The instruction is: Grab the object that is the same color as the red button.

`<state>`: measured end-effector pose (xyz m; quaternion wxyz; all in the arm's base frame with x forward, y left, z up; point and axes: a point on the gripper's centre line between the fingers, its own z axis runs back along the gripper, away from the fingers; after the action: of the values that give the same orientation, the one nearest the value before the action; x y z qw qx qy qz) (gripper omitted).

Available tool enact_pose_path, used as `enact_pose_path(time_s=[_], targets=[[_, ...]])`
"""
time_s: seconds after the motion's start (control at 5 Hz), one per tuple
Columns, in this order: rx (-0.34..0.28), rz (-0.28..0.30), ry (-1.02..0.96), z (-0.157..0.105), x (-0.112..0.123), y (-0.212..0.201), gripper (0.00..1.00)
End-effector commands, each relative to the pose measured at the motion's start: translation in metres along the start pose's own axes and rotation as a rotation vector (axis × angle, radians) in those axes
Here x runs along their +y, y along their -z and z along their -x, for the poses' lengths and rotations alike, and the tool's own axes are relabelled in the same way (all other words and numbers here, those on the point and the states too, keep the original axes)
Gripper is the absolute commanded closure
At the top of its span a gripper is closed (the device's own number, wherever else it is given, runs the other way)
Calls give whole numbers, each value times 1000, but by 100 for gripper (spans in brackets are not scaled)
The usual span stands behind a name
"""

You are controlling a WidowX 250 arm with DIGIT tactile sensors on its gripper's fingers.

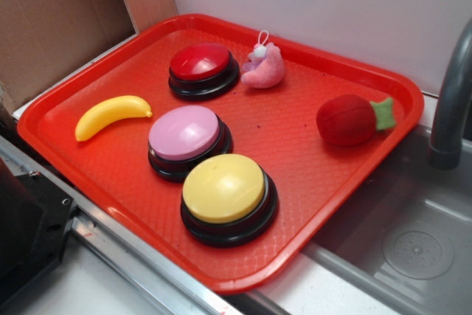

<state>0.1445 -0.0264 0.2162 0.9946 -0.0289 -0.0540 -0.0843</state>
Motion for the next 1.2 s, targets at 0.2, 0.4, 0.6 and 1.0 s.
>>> enact_pose_path(time_s=[0.2, 0.4, 0.6, 1.0], targets=[[-151, -55, 287, -102, -66, 90, 0], [-112, 19, 322, -121, -91, 122, 0], [-106, -12, 343, -137, -106, 144, 0], [-28, 21, 404, -160, -119, 182, 0]])
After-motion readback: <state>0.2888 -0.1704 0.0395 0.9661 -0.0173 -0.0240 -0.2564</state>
